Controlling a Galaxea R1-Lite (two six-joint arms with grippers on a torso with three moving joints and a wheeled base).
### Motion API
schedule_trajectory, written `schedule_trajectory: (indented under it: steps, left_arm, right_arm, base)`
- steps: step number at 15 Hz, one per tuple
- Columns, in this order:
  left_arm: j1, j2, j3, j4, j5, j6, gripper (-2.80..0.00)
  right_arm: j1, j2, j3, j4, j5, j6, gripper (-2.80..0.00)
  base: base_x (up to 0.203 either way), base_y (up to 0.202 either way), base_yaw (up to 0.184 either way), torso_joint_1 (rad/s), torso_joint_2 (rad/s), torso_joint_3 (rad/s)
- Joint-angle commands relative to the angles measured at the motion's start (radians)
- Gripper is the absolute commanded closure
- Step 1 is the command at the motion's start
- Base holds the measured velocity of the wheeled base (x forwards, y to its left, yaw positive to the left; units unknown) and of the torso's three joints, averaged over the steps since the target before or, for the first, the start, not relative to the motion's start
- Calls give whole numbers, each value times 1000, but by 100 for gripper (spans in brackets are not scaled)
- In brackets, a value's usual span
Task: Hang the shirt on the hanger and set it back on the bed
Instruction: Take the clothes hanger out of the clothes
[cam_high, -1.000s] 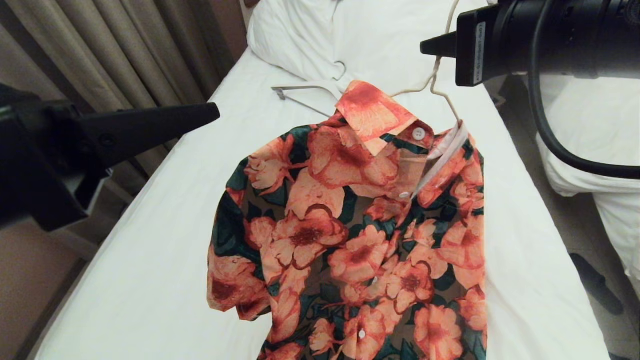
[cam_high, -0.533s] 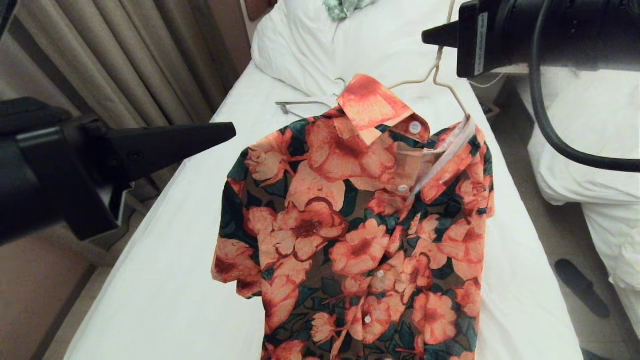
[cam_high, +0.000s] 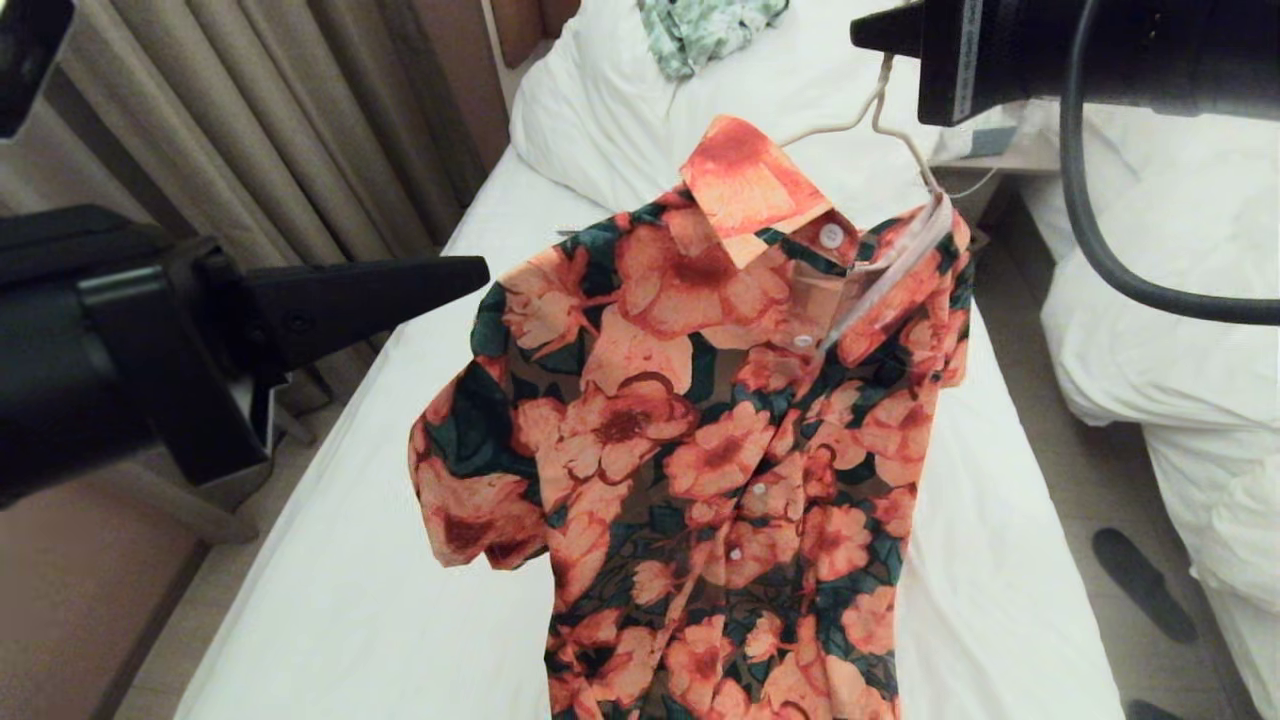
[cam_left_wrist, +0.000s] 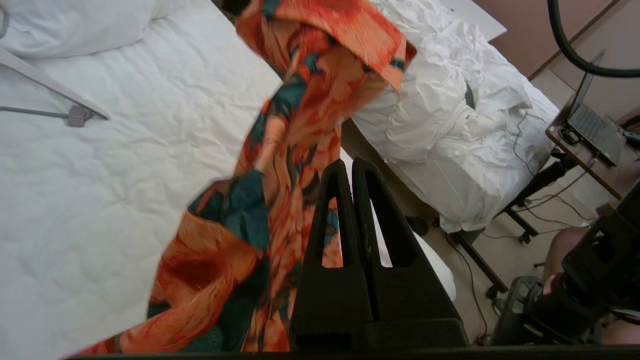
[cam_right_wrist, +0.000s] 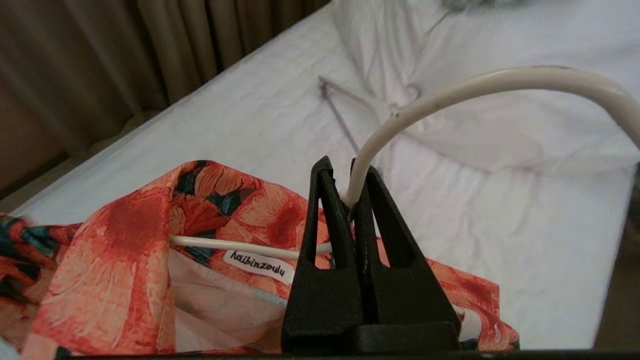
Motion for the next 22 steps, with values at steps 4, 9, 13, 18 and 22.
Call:
schedule_trajectory:
  steps: [4, 9, 13, 18, 22]
  left_arm:
    - [-11, 9, 3, -1, -1, -1, 0]
    - [-15, 18, 3, 1, -1, -1, 0]
    - [-14, 66, 3, -6, 0, -1, 0]
    - [-8, 127, 22, -17, -4, 11, 0]
    - [33, 220, 74, -164, -42, 22, 0]
  right_arm:
    - [-17, 3, 9, -14, -39, -40, 0]
    - [-39, 9, 7, -38, -42, -77, 0]
    - [-52, 9, 19, -36, -84, -69, 0]
    - [-106, -19, 58, -81, -64, -53, 0]
    - [-119, -40, 33, -12, -66, -38, 0]
  base:
    - [0, 0, 0, 149, -347, -204]
    - [0, 0, 0, 147, -336, -192]
    - [0, 0, 0, 142, -325, -179]
    - [0, 0, 0, 6, -6, -4]
    - [0, 0, 0, 0, 0, 0]
